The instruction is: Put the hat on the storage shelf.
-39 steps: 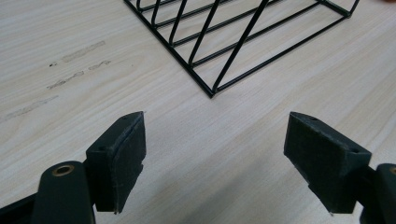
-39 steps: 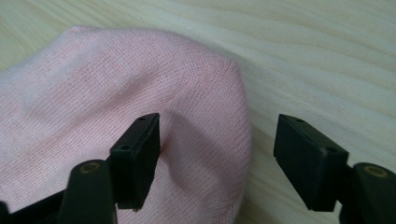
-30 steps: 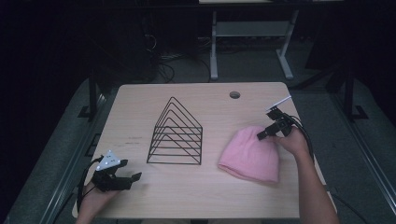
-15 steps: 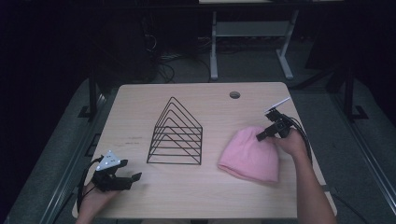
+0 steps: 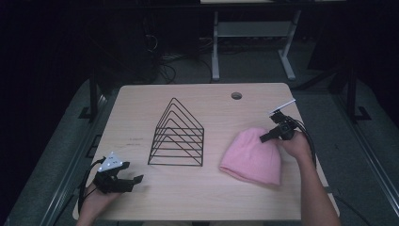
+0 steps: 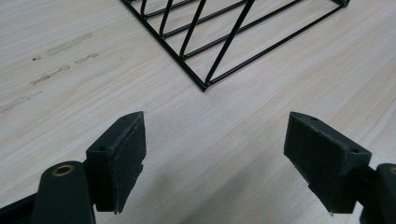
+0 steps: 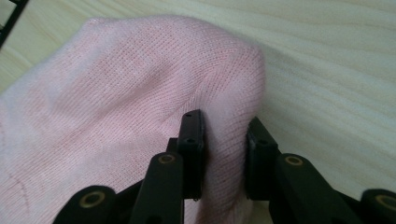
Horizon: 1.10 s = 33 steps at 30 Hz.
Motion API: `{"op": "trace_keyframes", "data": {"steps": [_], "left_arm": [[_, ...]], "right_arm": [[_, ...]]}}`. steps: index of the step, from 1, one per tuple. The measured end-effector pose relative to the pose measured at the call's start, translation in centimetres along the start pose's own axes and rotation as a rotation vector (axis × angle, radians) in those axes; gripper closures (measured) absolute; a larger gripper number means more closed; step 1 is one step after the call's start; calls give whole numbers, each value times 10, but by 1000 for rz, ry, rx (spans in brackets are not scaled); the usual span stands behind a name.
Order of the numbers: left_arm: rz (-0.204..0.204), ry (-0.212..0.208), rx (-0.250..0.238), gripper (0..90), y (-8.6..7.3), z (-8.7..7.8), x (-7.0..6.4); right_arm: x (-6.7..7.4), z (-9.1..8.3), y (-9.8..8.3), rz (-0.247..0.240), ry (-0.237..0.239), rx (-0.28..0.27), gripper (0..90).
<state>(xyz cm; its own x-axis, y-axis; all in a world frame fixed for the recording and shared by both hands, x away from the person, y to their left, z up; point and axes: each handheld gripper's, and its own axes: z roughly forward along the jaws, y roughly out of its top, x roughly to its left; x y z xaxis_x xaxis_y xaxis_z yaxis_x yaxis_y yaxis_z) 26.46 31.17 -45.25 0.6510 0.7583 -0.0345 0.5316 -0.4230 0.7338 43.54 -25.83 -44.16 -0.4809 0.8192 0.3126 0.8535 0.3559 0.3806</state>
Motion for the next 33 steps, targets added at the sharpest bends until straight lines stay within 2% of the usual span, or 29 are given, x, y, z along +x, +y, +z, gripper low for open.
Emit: {"op": "trace_keyframes", "data": {"steps": [5,8,12,15,19,25,31,33], "left_arm": [[15,-2,8,211,1,-1,-3],[14,-4,8,211,3,-1,-4],[5,-5,6,211,4,-4,-5],[-11,-6,-22,212,6,-7,-5],[11,-17,-5,211,11,-12,-6],[8,-48,-2,212,18,-17,-6],[8,-70,7,211,23,-25,3],[24,-78,29,211,25,-29,4]], "right_arm": [[-1,-6,-4,3,26,-20,737],[-1,-13,-8,-11,53,-60,752],[2,-21,-9,-19,31,-84,754],[5,-28,-11,-32,45,-116,755],[13,-37,-11,-55,49,-147,759],[28,-54,-8,-109,52,-176,763],[44,-77,-2,-157,53,-211,765],[49,-83,1,-174,50,-219,765]]}}
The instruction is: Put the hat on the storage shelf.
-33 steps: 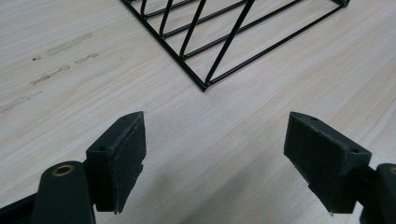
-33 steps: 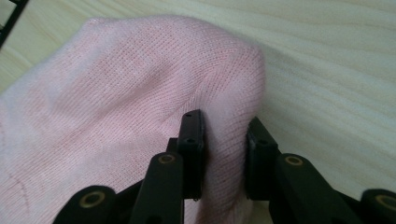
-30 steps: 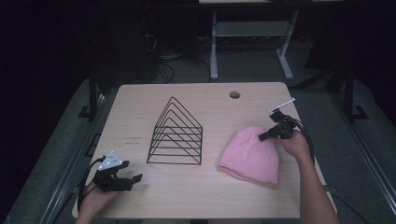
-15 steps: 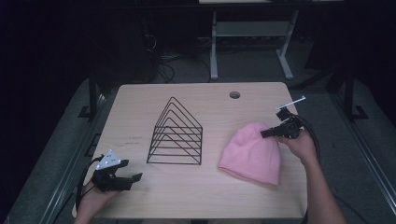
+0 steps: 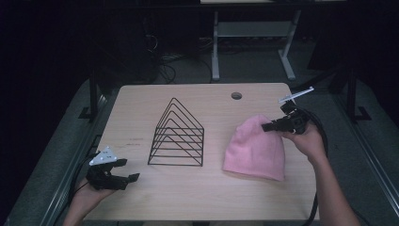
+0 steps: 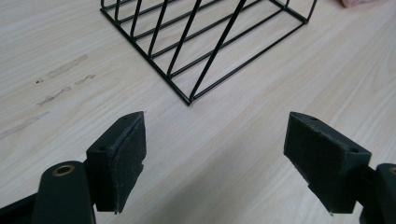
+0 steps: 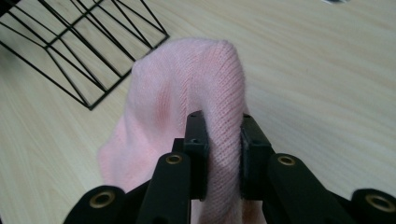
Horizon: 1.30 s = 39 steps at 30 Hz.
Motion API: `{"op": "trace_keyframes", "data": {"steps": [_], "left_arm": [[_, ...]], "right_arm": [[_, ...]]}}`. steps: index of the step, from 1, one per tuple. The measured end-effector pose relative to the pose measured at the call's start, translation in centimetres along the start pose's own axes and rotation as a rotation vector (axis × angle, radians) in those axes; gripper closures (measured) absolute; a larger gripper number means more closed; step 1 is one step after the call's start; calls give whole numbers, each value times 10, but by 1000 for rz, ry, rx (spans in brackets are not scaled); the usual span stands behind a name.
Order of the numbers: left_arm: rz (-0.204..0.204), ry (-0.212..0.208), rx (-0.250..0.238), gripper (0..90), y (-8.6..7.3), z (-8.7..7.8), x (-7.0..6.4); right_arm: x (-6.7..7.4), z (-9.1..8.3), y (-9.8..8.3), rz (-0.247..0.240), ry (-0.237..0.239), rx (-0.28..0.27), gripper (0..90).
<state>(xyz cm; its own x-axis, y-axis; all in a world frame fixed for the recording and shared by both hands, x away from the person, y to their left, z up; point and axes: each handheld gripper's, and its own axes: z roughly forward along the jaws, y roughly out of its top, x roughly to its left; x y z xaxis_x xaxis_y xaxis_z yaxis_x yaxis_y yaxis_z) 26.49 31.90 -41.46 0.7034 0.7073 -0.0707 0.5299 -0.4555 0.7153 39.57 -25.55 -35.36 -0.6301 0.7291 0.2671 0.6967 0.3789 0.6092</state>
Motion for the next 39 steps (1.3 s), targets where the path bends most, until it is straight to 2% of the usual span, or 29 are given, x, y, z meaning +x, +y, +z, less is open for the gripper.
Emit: {"op": "trace_keyframes", "data": {"steps": [3,7,12,13,19,21,22,26,29,32,36,39], "left_arm": [[23,-17,26,211,3,-5,0],[34,-41,36,211,10,-9,0],[29,-71,17,211,22,-15,0],[26,-76,10,212,26,-17,0],[53,-78,3,212,45,-26,0],[66,-79,3,212,53,-28,0],[85,-80,8,212,57,-29,0],[107,-95,7,214,76,-32,-4],[119,-102,11,216,83,-32,-5],[152,-106,17,220,94,-34,-7],[168,-121,27,223,104,-36,-9],[174,-128,27,225,114,-37,-9]], "right_arm": [[7,-9,8,-26,4,-11,764],[20,-22,21,-66,9,-26,765],[30,-32,33,-96,9,-33,766],[36,-38,40,-112,11,-41,766],[48,-52,54,-146,18,-70,766],[51,-56,59,-162,22,-78,765],[51,-56,59,-162,22,-78,765],[61,-64,70,-201,55,-87,764],[65,-66,74,-216,59,-90,763],[74,-72,83,-250,74,-115,763],[80,-77,89,-263,83,-126,763],[89,-84,97,-282,85,-135,763]]}}
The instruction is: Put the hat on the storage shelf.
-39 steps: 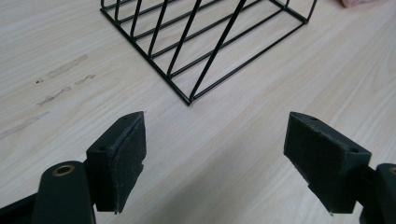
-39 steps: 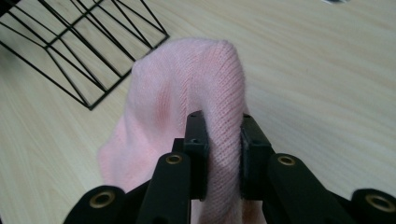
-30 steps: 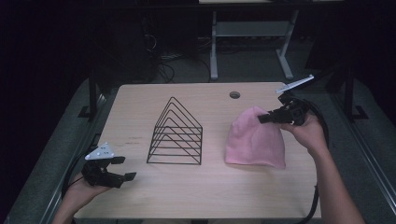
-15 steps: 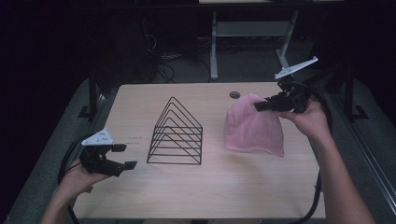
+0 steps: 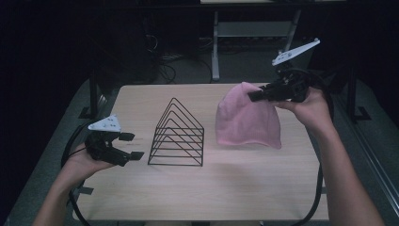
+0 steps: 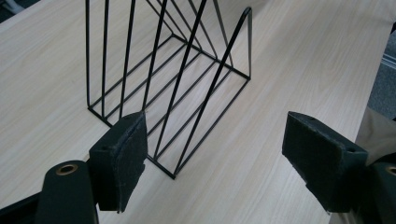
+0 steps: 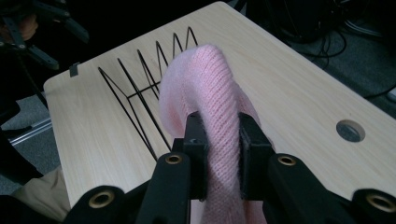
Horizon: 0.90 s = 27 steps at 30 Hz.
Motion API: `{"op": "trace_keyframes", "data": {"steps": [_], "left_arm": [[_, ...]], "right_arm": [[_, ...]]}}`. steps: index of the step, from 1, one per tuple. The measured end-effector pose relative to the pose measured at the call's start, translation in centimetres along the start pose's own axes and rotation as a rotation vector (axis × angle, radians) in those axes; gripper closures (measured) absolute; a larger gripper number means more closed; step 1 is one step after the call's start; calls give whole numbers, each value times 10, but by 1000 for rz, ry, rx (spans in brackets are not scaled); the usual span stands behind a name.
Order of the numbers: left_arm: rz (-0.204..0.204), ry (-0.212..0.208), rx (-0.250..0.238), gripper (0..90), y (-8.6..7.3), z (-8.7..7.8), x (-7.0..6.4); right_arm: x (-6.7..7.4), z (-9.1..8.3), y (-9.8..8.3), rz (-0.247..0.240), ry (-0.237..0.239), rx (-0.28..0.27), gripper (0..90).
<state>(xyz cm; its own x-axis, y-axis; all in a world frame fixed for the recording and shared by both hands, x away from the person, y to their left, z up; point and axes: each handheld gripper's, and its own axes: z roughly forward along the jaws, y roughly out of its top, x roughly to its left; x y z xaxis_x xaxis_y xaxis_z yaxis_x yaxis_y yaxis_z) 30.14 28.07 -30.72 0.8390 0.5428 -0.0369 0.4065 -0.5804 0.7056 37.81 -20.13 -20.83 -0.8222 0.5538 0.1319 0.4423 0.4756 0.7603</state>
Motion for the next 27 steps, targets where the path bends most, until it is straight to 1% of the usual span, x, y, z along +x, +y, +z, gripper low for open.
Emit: {"op": "trace_keyframes", "data": {"steps": [1,5,6,7,11,13,16,17,19,21,22,23,26,27], "left_arm": [[0,0,0,225,0,0,0],[-1,-21,-6,228,7,0,2],[3,-25,-5,230,10,0,2],[3,-25,-5,231,10,0,2],[24,-30,15,231,18,1,2],[27,-34,11,231,22,1,2],[28,-42,1,231,27,1,2],[33,-41,2,231,28,1,2],[34,-41,3,231,30,0,3],[34,-42,1,231,32,-1,3],[33,-48,1,231,33,-2,5],[33,-48,1,231,33,-2,5],[30,-55,17,231,35,-2,6],[36,-55,24,231,36,-3,6]], "right_arm": [[0,0,0,0,0,0,763],[9,-6,13,-31,8,-18,763],[14,-8,19,-43,7,-25,763],[14,-8,19,-43,7,-25,763],[23,-12,33,-73,15,-34,764],[26,-12,39,-82,22,-38,763],[31,-10,47,-101,32,-41,762],[35,-6,54,-111,42,-43,762],[36,-5,56,-113,45,-40,762],[40,-2,63,-125,52,-38,762],[44,1,71,-139,66,-45,761],[44,1,71,-139,66,-45,761],[49,5,80,-156,80,-55,760],[51,6,83,-161,85,-58,760]]}}
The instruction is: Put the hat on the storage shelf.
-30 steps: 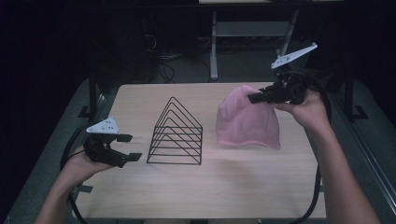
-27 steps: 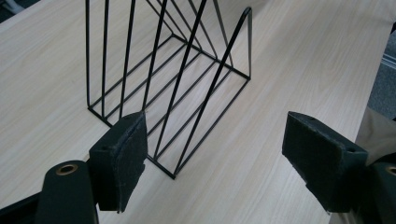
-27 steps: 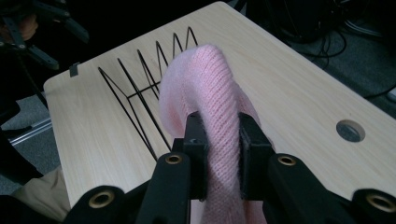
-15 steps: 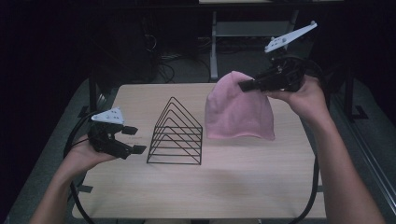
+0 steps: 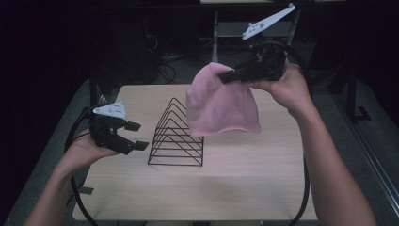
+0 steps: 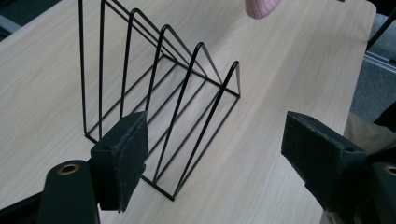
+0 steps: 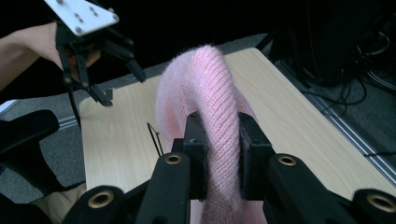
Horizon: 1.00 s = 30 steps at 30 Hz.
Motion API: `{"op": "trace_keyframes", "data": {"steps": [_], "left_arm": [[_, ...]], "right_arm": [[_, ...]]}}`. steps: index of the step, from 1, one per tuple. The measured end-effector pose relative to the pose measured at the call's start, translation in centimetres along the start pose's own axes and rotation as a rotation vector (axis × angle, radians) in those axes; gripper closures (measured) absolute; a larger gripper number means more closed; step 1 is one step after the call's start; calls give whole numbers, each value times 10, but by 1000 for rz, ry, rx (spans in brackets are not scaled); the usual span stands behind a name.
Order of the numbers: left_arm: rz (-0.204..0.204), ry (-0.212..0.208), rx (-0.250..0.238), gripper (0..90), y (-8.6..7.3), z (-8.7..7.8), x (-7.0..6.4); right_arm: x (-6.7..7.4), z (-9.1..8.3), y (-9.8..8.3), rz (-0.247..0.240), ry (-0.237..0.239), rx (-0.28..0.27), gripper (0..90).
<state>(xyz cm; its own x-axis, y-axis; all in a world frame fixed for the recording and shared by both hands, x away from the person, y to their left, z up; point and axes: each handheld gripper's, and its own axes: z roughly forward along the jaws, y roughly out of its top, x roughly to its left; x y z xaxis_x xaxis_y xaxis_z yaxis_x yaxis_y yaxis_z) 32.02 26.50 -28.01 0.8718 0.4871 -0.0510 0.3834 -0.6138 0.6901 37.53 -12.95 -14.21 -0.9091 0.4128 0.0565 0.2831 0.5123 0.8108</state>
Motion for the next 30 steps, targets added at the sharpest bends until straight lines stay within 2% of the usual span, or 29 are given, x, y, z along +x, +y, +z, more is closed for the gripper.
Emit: {"op": "trace_keyframes", "data": {"steps": [2,5,12,21,27,30], "left_arm": [[-4,-5,4,231,2,0,0],[18,-1,14,231,6,-1,1],[32,-9,-16,231,17,-7,3],[26,-48,-35,306,28,-13,10],[29,-64,-37,321,30,-12,12],[22,-87,-41,327,29,-12,15]], "right_arm": [[2,3,5,-6,8,-5,761],[5,9,15,-16,20,0,759],[12,18,30,-42,34,0,757],[21,32,48,-74,64,-1,757],[24,39,56,-96,77,-3,757],[26,41,62,-113,80,-15,758]]}}
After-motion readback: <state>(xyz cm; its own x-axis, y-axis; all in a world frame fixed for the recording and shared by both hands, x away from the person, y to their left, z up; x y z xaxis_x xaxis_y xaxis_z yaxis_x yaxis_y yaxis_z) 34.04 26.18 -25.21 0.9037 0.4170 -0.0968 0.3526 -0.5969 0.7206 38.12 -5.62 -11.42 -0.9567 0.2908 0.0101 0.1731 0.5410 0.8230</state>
